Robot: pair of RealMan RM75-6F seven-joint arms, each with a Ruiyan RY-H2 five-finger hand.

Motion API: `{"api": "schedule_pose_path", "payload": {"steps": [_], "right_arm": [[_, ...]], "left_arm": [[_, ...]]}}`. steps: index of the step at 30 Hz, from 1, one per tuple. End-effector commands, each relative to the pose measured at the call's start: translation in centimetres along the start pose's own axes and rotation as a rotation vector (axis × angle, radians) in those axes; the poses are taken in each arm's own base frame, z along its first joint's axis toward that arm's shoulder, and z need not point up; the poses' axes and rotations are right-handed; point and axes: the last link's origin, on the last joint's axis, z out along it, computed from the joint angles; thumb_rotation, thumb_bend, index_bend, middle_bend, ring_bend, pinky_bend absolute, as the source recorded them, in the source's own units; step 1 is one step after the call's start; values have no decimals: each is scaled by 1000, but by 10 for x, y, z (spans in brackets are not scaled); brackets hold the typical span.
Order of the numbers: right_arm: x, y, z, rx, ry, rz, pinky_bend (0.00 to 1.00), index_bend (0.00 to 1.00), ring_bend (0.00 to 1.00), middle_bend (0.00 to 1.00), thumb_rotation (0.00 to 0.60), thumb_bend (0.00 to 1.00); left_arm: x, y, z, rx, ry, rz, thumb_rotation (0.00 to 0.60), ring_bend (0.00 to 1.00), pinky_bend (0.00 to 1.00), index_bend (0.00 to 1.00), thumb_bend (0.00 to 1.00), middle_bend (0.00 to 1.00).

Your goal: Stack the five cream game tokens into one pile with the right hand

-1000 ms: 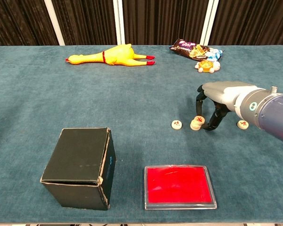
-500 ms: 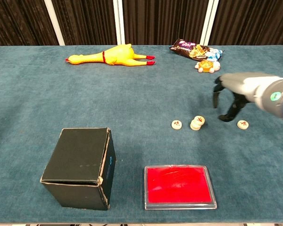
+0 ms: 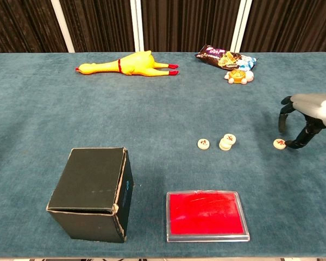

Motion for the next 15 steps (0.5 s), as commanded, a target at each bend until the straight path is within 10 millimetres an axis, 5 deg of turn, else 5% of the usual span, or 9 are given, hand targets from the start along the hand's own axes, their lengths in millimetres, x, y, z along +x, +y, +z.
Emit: {"api": "schedule_pose_path", "payload": {"steps": [1,15], "right_arm": [[-5,6,2,-8,6,2,0,434,0,0,600,388],[-15,7,4,-5,-9,12,0,434,0,0,600,387]], "left_arm": [[0,0,0,1,1,0,600,0,29,137,122,0],[0,0,0,0,-3,4,600,0,29,139,122,0]]}}
